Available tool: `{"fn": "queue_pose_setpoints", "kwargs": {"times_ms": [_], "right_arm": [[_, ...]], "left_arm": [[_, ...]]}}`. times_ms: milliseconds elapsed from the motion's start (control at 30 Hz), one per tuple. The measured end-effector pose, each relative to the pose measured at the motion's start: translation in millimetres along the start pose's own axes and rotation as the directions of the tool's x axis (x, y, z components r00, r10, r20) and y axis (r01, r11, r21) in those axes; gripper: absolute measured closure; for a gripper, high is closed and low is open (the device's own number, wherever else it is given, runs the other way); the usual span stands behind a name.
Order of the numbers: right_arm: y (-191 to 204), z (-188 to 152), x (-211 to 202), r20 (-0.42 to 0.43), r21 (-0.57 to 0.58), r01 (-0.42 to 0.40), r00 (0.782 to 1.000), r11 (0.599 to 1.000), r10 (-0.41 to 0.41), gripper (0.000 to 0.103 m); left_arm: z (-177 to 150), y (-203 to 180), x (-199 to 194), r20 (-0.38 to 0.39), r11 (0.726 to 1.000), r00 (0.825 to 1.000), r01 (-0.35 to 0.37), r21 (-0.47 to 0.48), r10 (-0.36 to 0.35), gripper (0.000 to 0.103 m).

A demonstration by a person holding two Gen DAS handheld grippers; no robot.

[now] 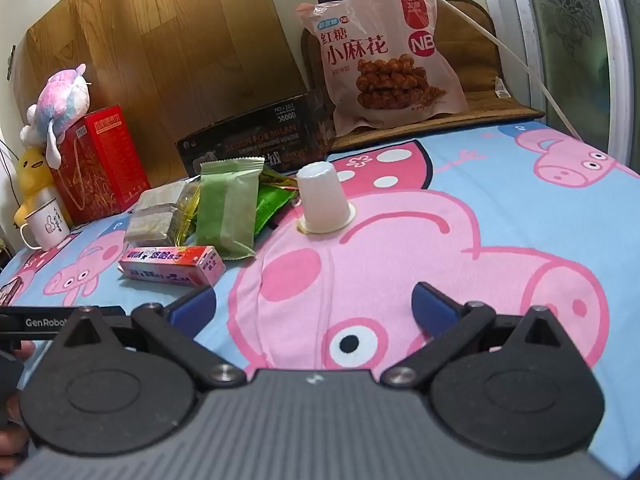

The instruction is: Organize snacks

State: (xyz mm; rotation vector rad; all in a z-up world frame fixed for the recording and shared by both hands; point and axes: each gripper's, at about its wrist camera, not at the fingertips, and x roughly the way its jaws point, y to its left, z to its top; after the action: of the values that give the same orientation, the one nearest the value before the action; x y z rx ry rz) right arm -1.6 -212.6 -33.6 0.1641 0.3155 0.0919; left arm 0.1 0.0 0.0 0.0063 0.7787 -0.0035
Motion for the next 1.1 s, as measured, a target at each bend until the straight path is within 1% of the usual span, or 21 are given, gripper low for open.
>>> {"fn": "queue_pose_setpoints", "kwargs": {"times_ms": [267,433,1100], "right_arm": [[-0.4,0.0,-0.1,0.000,0.001,0.000,1.000,1.000,0.000,0.000],[1.1,-0.1,0.4,-0.002,-0.005,0.003,1.000,1.000,-0.003,0.000],[-2.8,-1.4,-3.8,0.006,0.010,-0.009,1.000,1.000,0.009,0.000]], "left_arm": [[0.6,1.9,-0.6,0.002,1.000,1.000,0.008,-0.014,-0.008,0.000],[0.1,-1.4,-0.2,0.005,1.000,1.000,0.008,-0.003,-0.008,0.000],[2.7,-1.5,-1.0,-0.038,1.000,0.999,-0.010,-0.009,0.009,0.000]]}}
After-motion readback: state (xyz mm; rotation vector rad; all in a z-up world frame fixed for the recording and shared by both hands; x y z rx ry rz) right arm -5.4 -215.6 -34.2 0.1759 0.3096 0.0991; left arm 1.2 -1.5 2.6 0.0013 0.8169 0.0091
